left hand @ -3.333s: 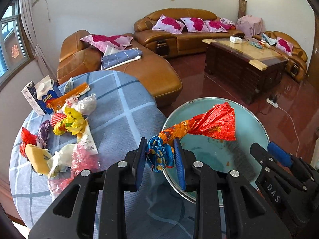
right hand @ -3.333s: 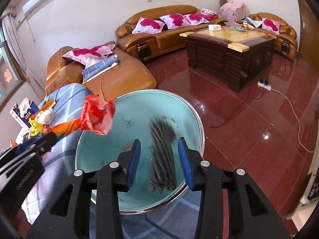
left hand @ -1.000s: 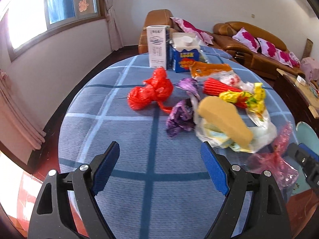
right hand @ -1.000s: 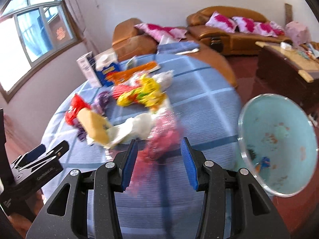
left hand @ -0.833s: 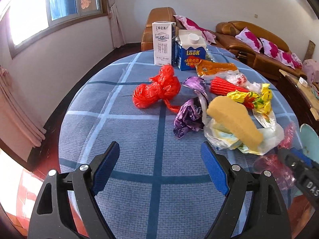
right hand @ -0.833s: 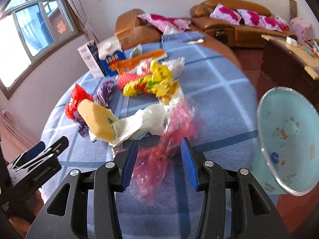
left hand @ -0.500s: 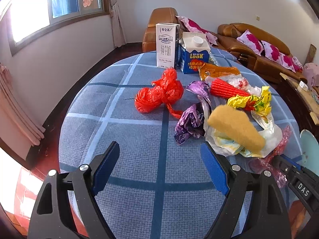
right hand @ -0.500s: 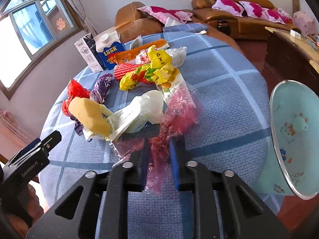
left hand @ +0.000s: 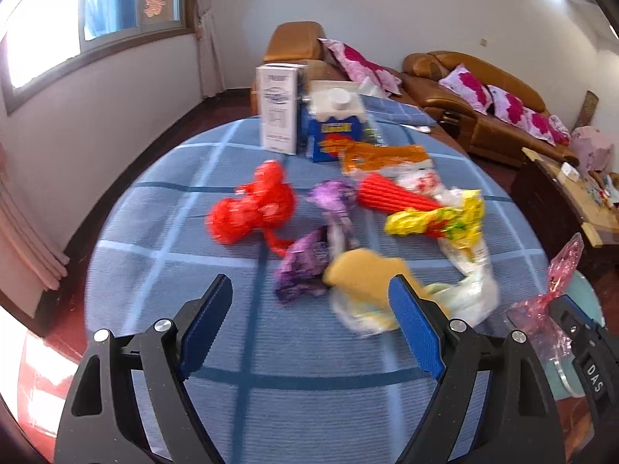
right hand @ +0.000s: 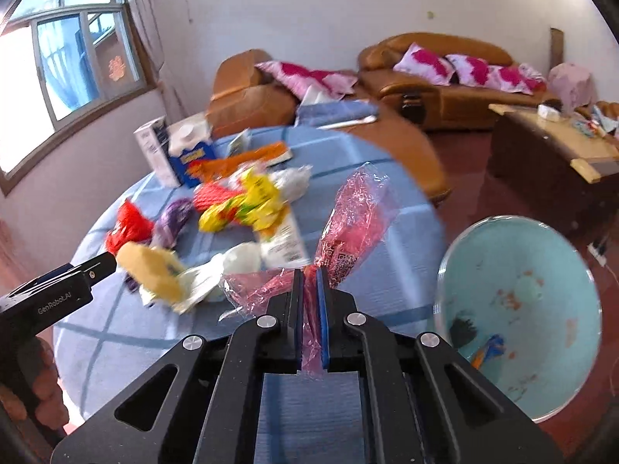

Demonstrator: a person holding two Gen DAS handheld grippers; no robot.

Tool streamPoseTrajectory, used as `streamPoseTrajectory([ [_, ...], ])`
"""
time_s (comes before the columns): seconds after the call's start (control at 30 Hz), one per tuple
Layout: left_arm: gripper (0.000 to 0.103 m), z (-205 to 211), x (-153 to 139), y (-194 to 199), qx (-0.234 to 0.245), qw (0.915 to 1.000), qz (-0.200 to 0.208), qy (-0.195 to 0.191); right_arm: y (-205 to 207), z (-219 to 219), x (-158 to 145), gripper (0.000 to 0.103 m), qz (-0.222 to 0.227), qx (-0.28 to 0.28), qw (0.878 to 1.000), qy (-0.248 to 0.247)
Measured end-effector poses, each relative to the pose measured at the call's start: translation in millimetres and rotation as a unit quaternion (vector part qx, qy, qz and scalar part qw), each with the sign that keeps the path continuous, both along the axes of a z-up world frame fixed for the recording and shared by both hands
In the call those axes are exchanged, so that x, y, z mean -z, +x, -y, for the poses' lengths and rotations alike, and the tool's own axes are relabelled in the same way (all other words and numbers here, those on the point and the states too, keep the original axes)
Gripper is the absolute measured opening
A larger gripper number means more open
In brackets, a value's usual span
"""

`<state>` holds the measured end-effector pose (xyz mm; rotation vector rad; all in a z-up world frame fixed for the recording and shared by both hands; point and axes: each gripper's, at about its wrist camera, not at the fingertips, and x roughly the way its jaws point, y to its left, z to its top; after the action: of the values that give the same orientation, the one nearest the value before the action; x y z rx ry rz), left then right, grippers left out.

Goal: Collect trash
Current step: 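Grasp the pink plastic bag with the right tool while the left tool grasps the yellow sponge, then release the pink bag into the bucket with the right tool while the left drops the yellow sponge in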

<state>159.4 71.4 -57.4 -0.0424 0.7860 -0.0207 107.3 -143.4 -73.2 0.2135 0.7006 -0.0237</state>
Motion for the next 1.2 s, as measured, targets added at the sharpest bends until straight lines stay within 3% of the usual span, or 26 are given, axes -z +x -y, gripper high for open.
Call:
streamPoseTrajectory([
  [0.23,0.078,31,19,22,0.007,0.9994,-0.03,-0.015,-2,15,5,0.007,-0.005,0.012,1.0,0.012],
  [0.33,0.058,31,30,27,0.008,0.9988,-0.044,-0.021,-4,19,6,0.007,-0.006,0.013,1.0,0.013],
  [0.5,0.047,24,31,22,0.005,0.999,-0.036,-0.027,-4,22,7,0.007,-0.003,0.019,1.0,0.018],
  [0.9,0.044,14,-3,-10,-0.006,0.9995,0.019,-0.025,-25,27,-4,0.007,0.029,0.025,0.999,0.016],
  [1.2,0.044,53,-9,-27,0.034,0.9991,0.024,-0.009,-42,43,-3,0.007,0.033,0.04,0.999,0.016],
])
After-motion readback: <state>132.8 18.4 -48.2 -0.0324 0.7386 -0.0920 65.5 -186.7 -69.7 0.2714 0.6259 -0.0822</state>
